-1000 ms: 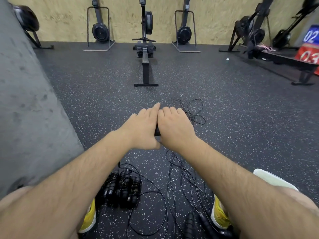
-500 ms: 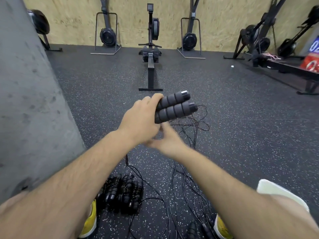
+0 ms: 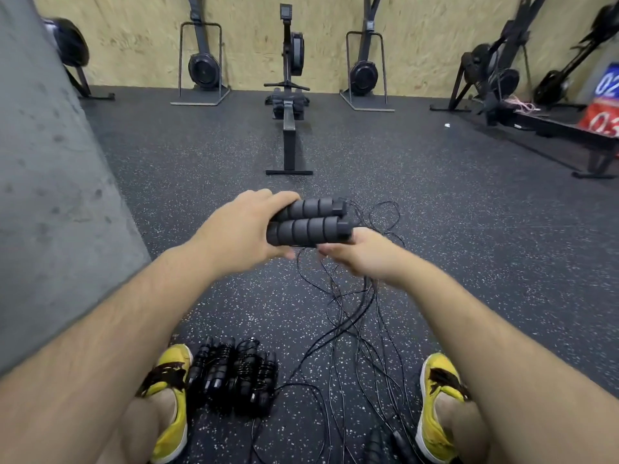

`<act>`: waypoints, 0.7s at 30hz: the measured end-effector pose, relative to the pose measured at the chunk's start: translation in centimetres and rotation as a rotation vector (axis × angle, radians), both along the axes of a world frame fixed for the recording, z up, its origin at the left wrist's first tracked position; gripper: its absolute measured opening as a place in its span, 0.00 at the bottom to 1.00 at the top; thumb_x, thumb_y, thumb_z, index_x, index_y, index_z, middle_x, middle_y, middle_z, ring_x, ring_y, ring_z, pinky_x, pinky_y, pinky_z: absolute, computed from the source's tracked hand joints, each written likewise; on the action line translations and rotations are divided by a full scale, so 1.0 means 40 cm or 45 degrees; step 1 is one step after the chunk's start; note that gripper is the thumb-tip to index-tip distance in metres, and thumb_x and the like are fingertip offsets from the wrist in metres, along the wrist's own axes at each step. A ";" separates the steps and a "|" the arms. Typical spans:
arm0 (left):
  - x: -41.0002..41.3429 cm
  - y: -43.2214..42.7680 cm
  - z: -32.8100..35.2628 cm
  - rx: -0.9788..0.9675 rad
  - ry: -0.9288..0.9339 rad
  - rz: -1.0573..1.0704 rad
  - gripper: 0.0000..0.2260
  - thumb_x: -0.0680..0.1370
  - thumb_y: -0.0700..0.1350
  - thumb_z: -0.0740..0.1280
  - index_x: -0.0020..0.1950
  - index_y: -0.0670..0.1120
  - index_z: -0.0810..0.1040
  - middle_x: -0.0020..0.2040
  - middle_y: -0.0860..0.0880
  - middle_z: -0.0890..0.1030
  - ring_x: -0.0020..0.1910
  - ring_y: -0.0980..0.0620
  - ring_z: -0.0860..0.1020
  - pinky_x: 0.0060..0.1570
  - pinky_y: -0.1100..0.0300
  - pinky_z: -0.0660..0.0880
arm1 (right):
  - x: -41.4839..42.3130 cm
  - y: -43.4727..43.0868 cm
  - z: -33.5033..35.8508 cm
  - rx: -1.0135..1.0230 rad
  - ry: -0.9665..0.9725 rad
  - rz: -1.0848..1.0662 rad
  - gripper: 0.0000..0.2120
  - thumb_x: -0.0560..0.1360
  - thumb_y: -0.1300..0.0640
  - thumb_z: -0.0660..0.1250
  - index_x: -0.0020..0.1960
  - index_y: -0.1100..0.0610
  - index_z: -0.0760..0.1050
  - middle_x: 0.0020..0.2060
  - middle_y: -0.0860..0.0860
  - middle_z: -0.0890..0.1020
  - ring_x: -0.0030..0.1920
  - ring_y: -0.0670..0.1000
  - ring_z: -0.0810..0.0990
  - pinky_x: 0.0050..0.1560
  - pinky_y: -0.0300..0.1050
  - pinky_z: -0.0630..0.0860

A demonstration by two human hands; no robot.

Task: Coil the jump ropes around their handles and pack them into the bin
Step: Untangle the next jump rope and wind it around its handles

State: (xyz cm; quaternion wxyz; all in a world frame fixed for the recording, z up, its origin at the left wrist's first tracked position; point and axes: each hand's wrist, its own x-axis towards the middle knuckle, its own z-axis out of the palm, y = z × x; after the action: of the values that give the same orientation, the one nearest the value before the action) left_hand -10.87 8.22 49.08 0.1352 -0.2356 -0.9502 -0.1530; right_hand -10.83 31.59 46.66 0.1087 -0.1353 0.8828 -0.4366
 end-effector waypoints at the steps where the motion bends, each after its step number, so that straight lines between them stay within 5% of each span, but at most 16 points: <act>1: 0.000 -0.001 -0.004 -0.128 0.049 0.035 0.34 0.67 0.64 0.77 0.68 0.59 0.69 0.52 0.53 0.75 0.54 0.47 0.73 0.53 0.48 0.75 | -0.006 0.014 0.015 -0.051 -0.063 -0.058 0.11 0.81 0.53 0.62 0.43 0.55 0.79 0.32 0.48 0.73 0.31 0.49 0.66 0.31 0.41 0.64; 4: -0.004 0.007 -0.026 -0.395 0.215 0.106 0.34 0.68 0.62 0.77 0.70 0.56 0.68 0.53 0.50 0.76 0.52 0.44 0.75 0.49 0.48 0.77 | 0.006 0.015 0.053 -0.302 -0.301 -0.222 0.11 0.80 0.52 0.58 0.41 0.55 0.71 0.32 0.50 0.70 0.27 0.48 0.61 0.30 0.41 0.58; 8: -0.005 0.032 -0.050 -0.458 0.318 0.156 0.32 0.69 0.60 0.76 0.69 0.54 0.69 0.53 0.48 0.76 0.51 0.43 0.76 0.45 0.49 0.75 | 0.054 0.007 0.041 0.136 0.133 -0.245 0.20 0.77 0.36 0.65 0.40 0.53 0.78 0.26 0.43 0.71 0.25 0.42 0.68 0.29 0.39 0.64; 15: 0.002 0.035 -0.052 -0.434 0.178 0.198 0.49 0.61 0.83 0.58 0.75 0.57 0.64 0.55 0.51 0.77 0.54 0.46 0.77 0.45 0.50 0.77 | 0.051 -0.010 0.012 0.410 0.501 -0.352 0.18 0.77 0.38 0.65 0.40 0.52 0.75 0.36 0.48 0.79 0.39 0.51 0.78 0.37 0.45 0.70; 21: -0.002 0.044 -0.064 -0.373 0.231 0.188 0.43 0.67 0.80 0.53 0.78 0.59 0.63 0.53 0.51 0.78 0.53 0.46 0.79 0.43 0.52 0.76 | 0.068 -0.028 0.019 0.629 0.617 -0.358 0.12 0.80 0.45 0.62 0.49 0.54 0.75 0.49 0.53 0.80 0.49 0.57 0.79 0.45 0.48 0.73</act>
State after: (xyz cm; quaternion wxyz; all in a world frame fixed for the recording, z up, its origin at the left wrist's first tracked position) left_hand -10.97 9.97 46.53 0.1955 -0.1952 -0.9609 0.0193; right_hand -8.12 30.47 47.41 -0.1352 -0.0819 0.9715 -0.1765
